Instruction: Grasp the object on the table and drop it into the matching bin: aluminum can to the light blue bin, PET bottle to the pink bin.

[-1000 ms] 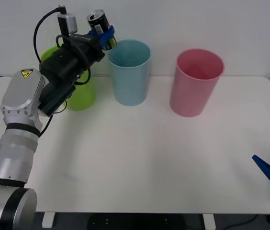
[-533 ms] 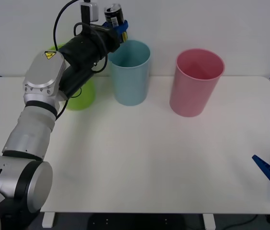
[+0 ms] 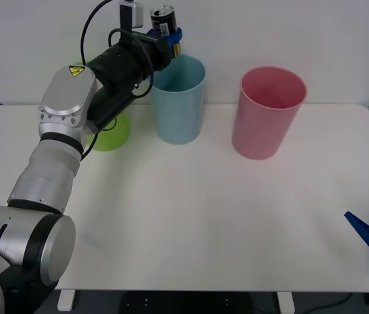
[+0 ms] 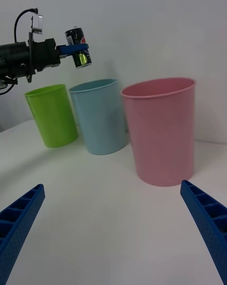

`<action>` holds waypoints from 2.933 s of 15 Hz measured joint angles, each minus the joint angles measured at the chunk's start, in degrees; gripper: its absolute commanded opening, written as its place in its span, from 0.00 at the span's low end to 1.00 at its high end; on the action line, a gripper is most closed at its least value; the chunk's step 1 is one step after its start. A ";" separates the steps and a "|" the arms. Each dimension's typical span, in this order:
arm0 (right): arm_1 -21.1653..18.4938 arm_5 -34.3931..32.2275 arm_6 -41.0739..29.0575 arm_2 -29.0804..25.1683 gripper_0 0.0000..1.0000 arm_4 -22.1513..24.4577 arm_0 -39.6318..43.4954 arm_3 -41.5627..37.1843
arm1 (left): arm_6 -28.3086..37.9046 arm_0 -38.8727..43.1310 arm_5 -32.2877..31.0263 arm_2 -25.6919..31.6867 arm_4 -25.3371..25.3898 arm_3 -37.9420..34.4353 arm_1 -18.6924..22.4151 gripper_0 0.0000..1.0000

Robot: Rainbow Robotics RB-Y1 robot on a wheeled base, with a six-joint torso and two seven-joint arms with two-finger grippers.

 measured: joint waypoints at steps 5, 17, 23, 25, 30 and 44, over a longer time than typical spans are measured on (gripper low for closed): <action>0.00 0.00 0.00 0.00 1.00 0.00 0.00 0.00 | -0.62 0.13 -0.01 -0.27 1.32 0.00 0.05 1.00; 0.00 0.00 0.00 0.00 1.00 0.00 0.00 0.00 | -2.15 5.28 -2.03 -2.53 10.97 -3.98 3.51 1.00; 0.00 0.00 0.00 0.00 1.00 0.00 0.00 0.00 | -2.90 14.67 -2.15 -5.96 18.97 -14.06 8.25 1.00; 0.00 0.00 0.00 0.00 1.00 0.00 0.00 0.00 | -3.13 18.00 -2.33 -6.04 20.20 -17.84 9.19 1.00; 0.00 0.00 0.00 0.00 1.00 0.00 0.00 0.00 | -4.28 26.48 -2.59 -5.43 22.91 -26.14 11.85 1.00; 0.00 0.00 0.00 0.00 1.00 0.00 0.00 0.00 | -5.79 46.46 -26.26 15.61 21.94 -37.56 15.90 1.00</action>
